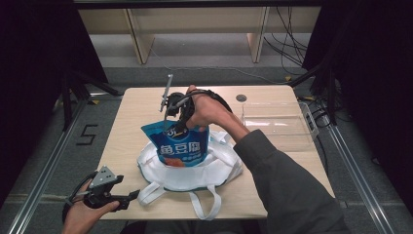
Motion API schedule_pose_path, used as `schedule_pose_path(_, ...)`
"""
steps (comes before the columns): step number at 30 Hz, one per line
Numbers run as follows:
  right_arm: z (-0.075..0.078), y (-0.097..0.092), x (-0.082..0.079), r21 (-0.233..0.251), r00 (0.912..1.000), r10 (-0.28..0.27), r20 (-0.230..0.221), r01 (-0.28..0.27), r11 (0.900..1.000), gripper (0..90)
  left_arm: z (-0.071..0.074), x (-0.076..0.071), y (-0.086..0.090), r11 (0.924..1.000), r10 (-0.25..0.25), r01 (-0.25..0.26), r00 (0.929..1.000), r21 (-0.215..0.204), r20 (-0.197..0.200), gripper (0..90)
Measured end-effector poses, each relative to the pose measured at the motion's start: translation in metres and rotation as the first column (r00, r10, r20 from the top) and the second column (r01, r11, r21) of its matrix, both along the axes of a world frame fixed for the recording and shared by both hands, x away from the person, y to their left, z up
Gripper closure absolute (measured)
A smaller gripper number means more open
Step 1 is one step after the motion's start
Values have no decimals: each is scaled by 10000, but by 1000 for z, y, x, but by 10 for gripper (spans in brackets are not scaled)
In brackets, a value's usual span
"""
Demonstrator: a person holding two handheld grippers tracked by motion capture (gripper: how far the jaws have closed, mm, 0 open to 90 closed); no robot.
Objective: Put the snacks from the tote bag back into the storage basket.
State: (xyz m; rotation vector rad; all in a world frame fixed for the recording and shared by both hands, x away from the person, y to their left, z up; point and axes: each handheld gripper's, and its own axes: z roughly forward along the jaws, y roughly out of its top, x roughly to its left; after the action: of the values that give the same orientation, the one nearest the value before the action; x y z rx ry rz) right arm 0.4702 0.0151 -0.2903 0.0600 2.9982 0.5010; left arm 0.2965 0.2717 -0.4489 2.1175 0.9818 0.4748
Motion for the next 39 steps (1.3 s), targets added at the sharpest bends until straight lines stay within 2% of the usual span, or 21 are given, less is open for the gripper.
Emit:
schedule_pose_path(1, 0, 0, -2, -60, 9997, -212, -81, 212, 9998, 900, 0, -1, -1, 10000, 23, -23, 10000, -68, -72, 207)
schedule_pose_path(6, 1, 1, -3, -187, 10000, -39, -41, 38, 9998, 900, -1, -1, -2, 9998, 110, -113, 9997, -146, -206, 207)
schedule_pose_path(13, 3, 2, -2, -272, 9995, 330, -17, -330, 9991, 900, -1, -1, -1, 9999, 99, -101, 9998, -129, -156, 208)
schedule_pose_path(15, 5, 1, -3, -365, 9998, 154, -119, -159, 9992, 900, -2, -2, -2, 9992, 253, -255, 9997, -293, -63, 208)
schedule_pose_path(17, 7, 0, -3, -246, 9998, 147, -160, -150, 9996, 900, -2, -2, -2, 9989, 365, -368, 9993, -282, -129, 208)
schedule_pose_path(19, 11, 0, -2, -325, 9992, 398, -29, -399, 9987, 900, -1, -1, -1, 9999, 152, -152, 9998, -13, -109, 208)
schedule_pose_path(20, 13, 0, -5, -345, 9998, 173, -136, -178, 9992, 900, -3, -1, -3, 9986, 345, -345, 9994, -407, 3, 208)
schedule_pose_path(23, 22, 0, -6, -407, 9999, 140, -59, -142, 9991, 900, -2, -1, -2, 9994, 249, -250, 9997, -223, -47, 208)
schedule_pose_path(24, 26, 1, -6, -382, 9997, 229, 56, -227, 9990, 900, -3, -1, -3, 9989, 322, -322, 9995, -339, -27, 208)
schedule_pose_path(25, 30, 1, -8, -329, 9998, 166, 65, -164, 9993, 900, -2, -2, -3, 9992, 346, -348, 9993, -175, -130, 207)
schedule_pose_path(27, 41, 1, -9, -299, 9992, 243, 324, -233, 9993, 900, -1, 4, 2, 9989, -268, 261, 9995, 388, 176, 207)
schedule_pose_path(28, 48, 1, -12, -123, 9999, 40, 100, -38, 9999, 900, -1, 2, 1, 9996, -76, 74, 9999, 258, 107, 207)
schedule_pose_path(29, 54, 0, -15, -99, 9998, -37, 188, 39, 9999, 900, -3, -1, -3, 9989, 354, -354, 9994, -293, 2, 207)
schedule_pose_path(30, 61, -1, -16, -39, 9993, 3, 368, -1, 10000, 900, -3, -1, -2, 9994, 288, -289, 9996, -213, -85, 207)
schedule_pose_path(31, 68, -2, -17, -19, 9993, 26, 366, -25, 10000, 900, -1, 2, 1, 9998, -50, 49, 10000, 209, 26, 207)
schedule_pose_path(32, 74, -5, -17, 70, 9987, 64, 504, -68, 10000, 900, -1, 3, 2, 9991, -215, 209, 9996, 357, 176, 207)
schedule_pose_path(33, 79, -7, -16, 224, 9968, 251, 762, -269, 9994, 900, -1, 0, 0, 9998, 106, -107, 9999, 165, 24, 207)
schedule_pose_path(34, 84, -10, -16, 230, 9968, 251, 764, -270, 9994, 900, -2, -1, -2, 9994, 337, -337, 9994, -113, -53, 207)
schedule_pose_path(35, 90, -14, -18, 204, 9966, 43, 818, -60, 9998, 900, -2, -2, -2, 9995, 286, -288, 9995, -149, -127, 208)
schedule_pose_path(37, 96, -20, -19, 148, 9963, 85, 858, -98, 9998, 900, -2, -2, -1, 9992, 372, -373, 9992, -122, -116, 208)
schedule_pose_path(39, 102, -29, -18, 25, 9954, -130, 949, 128, 9999, 900, -2, 0, 2, 9999, 87, -84, 9997, 110, -208, 207)
